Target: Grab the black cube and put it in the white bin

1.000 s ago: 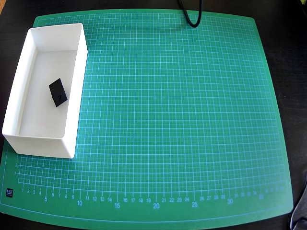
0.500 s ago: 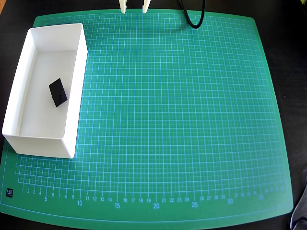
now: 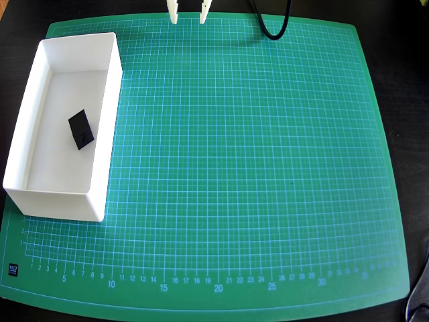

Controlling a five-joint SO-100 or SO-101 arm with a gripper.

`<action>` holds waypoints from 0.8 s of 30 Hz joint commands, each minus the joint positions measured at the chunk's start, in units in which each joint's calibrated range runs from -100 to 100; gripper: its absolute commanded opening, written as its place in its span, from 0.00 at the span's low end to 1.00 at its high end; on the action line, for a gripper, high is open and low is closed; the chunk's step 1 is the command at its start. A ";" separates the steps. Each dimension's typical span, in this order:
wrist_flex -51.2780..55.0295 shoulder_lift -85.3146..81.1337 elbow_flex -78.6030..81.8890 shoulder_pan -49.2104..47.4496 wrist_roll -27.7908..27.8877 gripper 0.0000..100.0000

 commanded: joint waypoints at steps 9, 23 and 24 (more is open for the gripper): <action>0.29 0.26 0.18 -0.24 -0.14 0.01; 0.38 0.35 0.18 -5.09 0.01 0.01; 0.38 0.35 0.18 -5.68 0.01 0.01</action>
